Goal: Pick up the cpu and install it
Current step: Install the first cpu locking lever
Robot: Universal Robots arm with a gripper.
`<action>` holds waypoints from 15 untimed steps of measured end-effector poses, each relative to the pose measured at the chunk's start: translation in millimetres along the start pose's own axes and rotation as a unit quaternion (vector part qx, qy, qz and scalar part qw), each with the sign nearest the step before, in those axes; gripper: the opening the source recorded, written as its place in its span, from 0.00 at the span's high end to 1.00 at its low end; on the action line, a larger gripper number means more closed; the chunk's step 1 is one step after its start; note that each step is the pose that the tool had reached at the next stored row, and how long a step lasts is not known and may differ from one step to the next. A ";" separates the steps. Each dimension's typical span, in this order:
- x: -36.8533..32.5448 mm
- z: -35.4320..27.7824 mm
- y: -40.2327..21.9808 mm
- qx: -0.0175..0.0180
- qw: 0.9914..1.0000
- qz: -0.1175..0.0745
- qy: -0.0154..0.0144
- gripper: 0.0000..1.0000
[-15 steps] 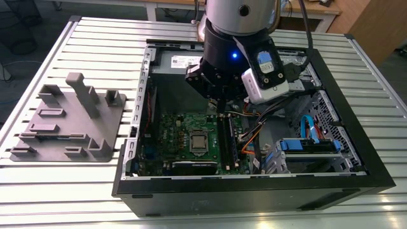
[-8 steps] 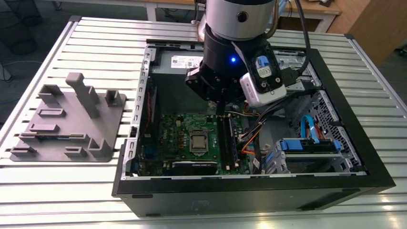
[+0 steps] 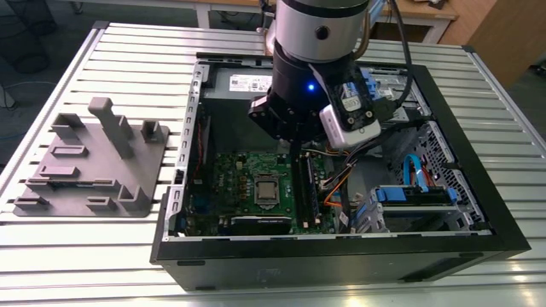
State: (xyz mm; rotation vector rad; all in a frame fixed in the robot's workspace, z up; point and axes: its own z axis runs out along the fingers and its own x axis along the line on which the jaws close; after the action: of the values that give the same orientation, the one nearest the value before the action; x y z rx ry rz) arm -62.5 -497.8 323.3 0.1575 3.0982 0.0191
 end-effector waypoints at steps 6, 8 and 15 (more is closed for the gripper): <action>0.2 4.3 -0.1 0.000 1.000 0.000 0.000 0.89; 0.2 4.4 0.0 0.000 1.000 0.000 0.000 0.89; 0.2 4.8 0.4 0.000 1.000 0.000 0.000 0.89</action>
State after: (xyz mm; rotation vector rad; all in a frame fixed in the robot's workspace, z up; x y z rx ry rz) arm -62.5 -497.3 318.6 0.1576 3.0981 0.0191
